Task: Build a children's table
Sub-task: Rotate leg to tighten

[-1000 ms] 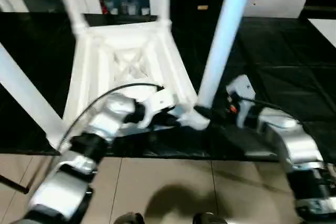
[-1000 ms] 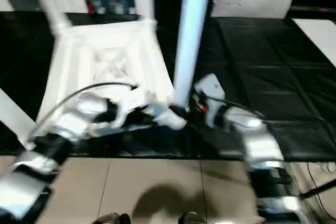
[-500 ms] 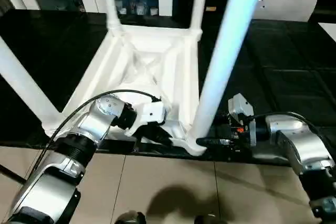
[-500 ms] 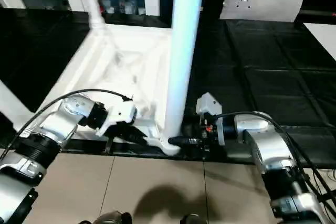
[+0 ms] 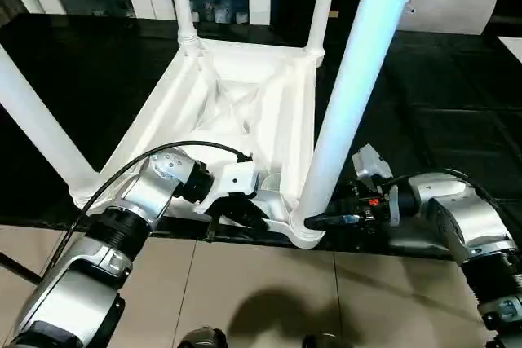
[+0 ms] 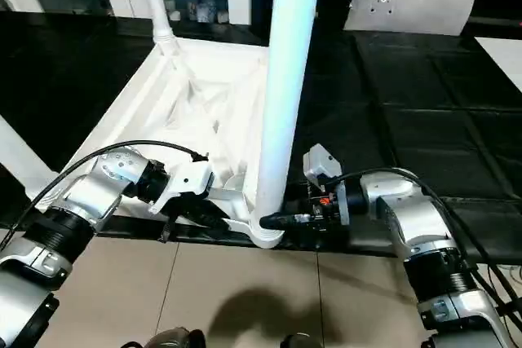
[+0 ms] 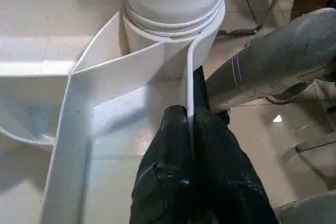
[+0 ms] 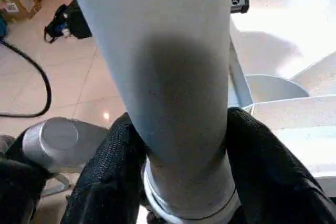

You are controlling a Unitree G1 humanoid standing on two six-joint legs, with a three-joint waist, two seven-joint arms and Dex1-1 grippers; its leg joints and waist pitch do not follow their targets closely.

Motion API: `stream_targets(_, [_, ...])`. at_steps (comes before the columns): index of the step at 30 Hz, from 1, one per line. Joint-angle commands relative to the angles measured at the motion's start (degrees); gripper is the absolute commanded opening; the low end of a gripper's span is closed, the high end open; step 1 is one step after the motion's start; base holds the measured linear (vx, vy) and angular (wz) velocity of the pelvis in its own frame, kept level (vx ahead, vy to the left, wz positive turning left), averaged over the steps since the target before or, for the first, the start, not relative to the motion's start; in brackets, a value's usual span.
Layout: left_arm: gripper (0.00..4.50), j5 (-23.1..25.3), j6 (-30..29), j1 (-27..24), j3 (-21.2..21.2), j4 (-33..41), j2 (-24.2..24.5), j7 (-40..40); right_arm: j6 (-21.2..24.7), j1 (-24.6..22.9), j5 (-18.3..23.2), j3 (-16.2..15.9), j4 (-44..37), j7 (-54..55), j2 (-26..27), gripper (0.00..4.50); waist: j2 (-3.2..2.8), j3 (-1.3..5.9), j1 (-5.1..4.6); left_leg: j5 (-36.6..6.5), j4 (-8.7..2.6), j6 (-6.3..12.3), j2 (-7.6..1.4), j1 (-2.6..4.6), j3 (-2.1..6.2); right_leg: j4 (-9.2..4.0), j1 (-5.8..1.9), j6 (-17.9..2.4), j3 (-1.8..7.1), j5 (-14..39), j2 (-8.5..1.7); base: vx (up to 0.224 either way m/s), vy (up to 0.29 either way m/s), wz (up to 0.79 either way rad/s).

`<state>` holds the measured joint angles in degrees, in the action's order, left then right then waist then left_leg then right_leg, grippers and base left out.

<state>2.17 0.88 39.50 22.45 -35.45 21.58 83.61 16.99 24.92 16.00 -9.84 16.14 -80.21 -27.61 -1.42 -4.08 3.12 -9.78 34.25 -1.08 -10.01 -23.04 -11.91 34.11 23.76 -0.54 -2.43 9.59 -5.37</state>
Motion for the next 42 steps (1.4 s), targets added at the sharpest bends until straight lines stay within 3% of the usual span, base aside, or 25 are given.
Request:
stream_targets(1, [0.00,-0.98,-2.76,0.47,-0.22,2.10,-1.99,-1.47,3.35,-0.09,1.60,0.80,-2.26,5.41,2.66,1.97,0.78,4.22,-0.40,-10.41,-3.99,4.74,-3.33,1.87,1.21,-3.42,-2.61,-14.99,1.82,10.98,-2.80,0.000,0.000,0.00])
stream_targets(2, [0.00,-0.91,-3.95,0.94,-0.80,1.64,-2.92,-3.63,4.35,0.02,0.80,1.32,-2.61,9.21,4.07,1.97,0.38,4.23,-0.50,-11.27,-4.04,4.18,-3.29,1.98,1.25,-3.57,-2.55,-14.81,1.80,12.19,-2.78,0.000,0.000,0.00])
stream_targets(3, [0.00,-0.91,-3.95,0.94,-0.80,1.64,-2.92,-3.63,4.35,0.02,0.80,1.32,-2.61,9.21,4.07,1.97,0.51,4.13,-0.68,-11.68,-4.10,3.79,-3.24,1.86,1.25,-3.63,-2.54,-14.61,1.83,12.79,-2.76,0.000,0.000,0.00])
stream_targets(5, [0.00,0.10,-7.63,2.69,-2.41,-0.37,-6.05,-11.42,6.96,0.92,-1.64,3.69,-2.53,22.42,9.34,1.97,0.30,3.99,-1.45,-14.68,-4.34,1.64,-3.05,2.03,1.49,-4.09,-2.16,-13.45,1.82,17.48,-2.74,0.000,0.000,0.00])
stream_targets(6, [0.00,0.10,-7.63,2.69,-2.41,-0.37,-6.05,-11.42,6.96,0.92,-1.64,3.69,-2.53,22.42,9.34,1.97,0.45,3.97,-1.85,-15.36,-4.41,0.99,-2.95,1.94,1.60,-4.17,-2.25,-13.03,1.80,18.63,-2.75,0.000,0.000,0.00])
stream_targets(7, [0.00,0.45,-10.24,3.64,-3.51,-1.33,-8.38,-16.47,8.75,1.35,-2.96,4.79,-2.52,29.38,12.41,1.97,0.56,4.11,-2.38,-15.80,-4.52,-0.12,-2.85,1.64,1.96,-4.16,-2.60,-12.00,1.65,20.34,-2.91,0.000,0.000,0.00])
stream_targets(9, [0.00,0.67,-11.70,4.18,-4.10,-1.78,-9.59,-19.23,9.64,1.45,-3.98,5.16,-2.68,32.72,13.80,1.96,0.65,4.00,-3.46,-16.88,-4.47,-0.44,-2.68,1.64,1.94,-4.47,-2.24,-11.57,1.69,21.09,-2.76,0.000,0.000,0.00])
stream_targets(11, [0.00,1.86,-14.16,5.64,-5.29,-3.24,-13.13,-27.39,11.24,1.99,-7.97,6.59,-2.44,44.45,18.63,1.96,0.69,4.22,-4.63,-15.92,-4.30,-0.04,-2.48,1.26,1.94,-4.50,-2.28,-11.40,1.70,19.90,-2.62,0.000,0.000,0.00])
stream_targets(12, [0.00,2.28,-14.38,5.93,-5.55,-3.61,-13.90,-29.54,11.40,2.11,-8.71,6.92,-2.35,46.91,19.71,1.96,0.85,4.42,-4.84,-15.77,-4.05,0.47,-2.32,1.42,1.89,-4.74,-2.35,-11.40,1.63,19.69,-2.67,0.000,0.000,0.00])
stream_targets(15, [0.00,2.80,-15.79,6.57,-7.05,-4.29,-16.99,-35.74,13.08,2.55,-8.70,8.92,-2.51,54.88,24.62,1.96,0.46,4.54,-5.22,-13.90,-3.76,2.01,-2.28,1.40,1.69,-4.73,-2.26,-12.24,1.76,16.96,-2.56,0.000,0.000,0.00])
stream_targets(16, [0.00,3.20,-15.94,6.80,-7.43,-4.56,-17.80,-37.64,13.23,2.56,-8.47,9.33,-2.79,56.29,25.90,1.96,0.57,4.70,-5.14,-12.98,-3.68,2.56,-2.23,1.44,1.69,-4.73,-2.44,-12.45,1.64,15.60,-2.49,0.000,0.000,0.00])
stream_targets(18, [0.00,3.66,-16.34,6.95,-7.58,-4.40,-18.90,-39.23,11.54,1.95,-9.29,8.23,-3.79,56.68,26.70,1.96,0.43,4.85,-5.04,-10.50,-3.65,3.86,-2.44,1.32,1.70,-4.21,-2.73,-13.46,1.60,10.59,-2.37,0.000,0.000,0.00])
stream_targets(19, [0.00,3.80,-16.56,6.98,-7.54,-4.25,-19.09,-39.43,11.01,1.75,-9.86,7.68,-4.14,56.80,26.67,2.30,0.54,4.83,-5.04,-9.91,-3.63,4.21,-2.43,1.25,1.67,-4.10,-2.77,-13.70,1.58,9.48,-2.32,0.000,0.000,0.00])
stream_targets(20, [0.00,4.20,-16.62,6.91,-6.90,-3.94,-18.86,-38.88,11.10,1.20,-9.99,7.01,-5.09,55.85,26.46,2.64,0.45,4.91,-4.93,-8.99,-3.54,4.93,-2.42,1.24,1.66,-3.90,-2.91,-14.22,1.56,7.81,-2.38,0.000,0.000,0.00])
stream_targets(23, [0.00,5.01,-15.09,5.86,-4.95,-2.96,-16.63,-35.33,10.79,0.28,-9.18,6.87,-6.18,53.30,24.84,2.76,0.36,4.72,-4.58,-8.97,-3.60,5.99,-2.50,1.30,1.66,-3.99,-3.03,-14.50,1.57,7.39,-2.50,0.000,0.000,0.00])
stream_targets(27, [0.00,4.82,-12.78,4.70,-4.33,-2.53,-14.24,-31.92,10.54,-0.45,-8.70,7.46,-6.65,51.34,22.51,3.12,0.40,4.46,-4.52,-11.09,-3.79,5.07,-2.57,1.43,1.66,-4.17,-2.94,-14.18,1.60,10.18,-2.49,0.000,0.000,0.00])
stream_targets(31, [0.00,2.32,-10.42,3.33,-4.34,-0.97,-11.74,-24.69,5.48,-1.09,-9.73,5.91,-5.65,43.85,16.86,3.50,0.28,4.34,-4.20,-13.38,-3.88,3.94,-2.75,1.75,1.63,-4.37,-2.74,-13.92,1.73,12.08,-2.53,0.000,0.000,0.00])
stream_targets(38, [0.00,0.59,-4.16,1.95,-2.30,-0.94,-6.41,-11.79,0.14,-2.65,-6.45,1.98,-7.21,22.55,6.70,3.50,0.06,4.35,-2.62,-12.09,-3.84,5.46,-3.05,1.94,1.47,-3.68,-2.91,-15.34,1.83,6.89,-2.57,0.000,0.000,0.00])
stream_targets(42, [0.00,-0.45,-0.46,1.47,-0.94,-1.05,-3.63,-3.97,-0.73,-1.05,-3.38,1.31,-4.81,11.66,2.39,3.50,0.22,4.16,-1.70,-13.13,-3.95,4.99,-3.27,1.97,1.39,-3.75,-2.87,-15.50,1.75,9.49,-2.65,0.000,0.000,0.00])
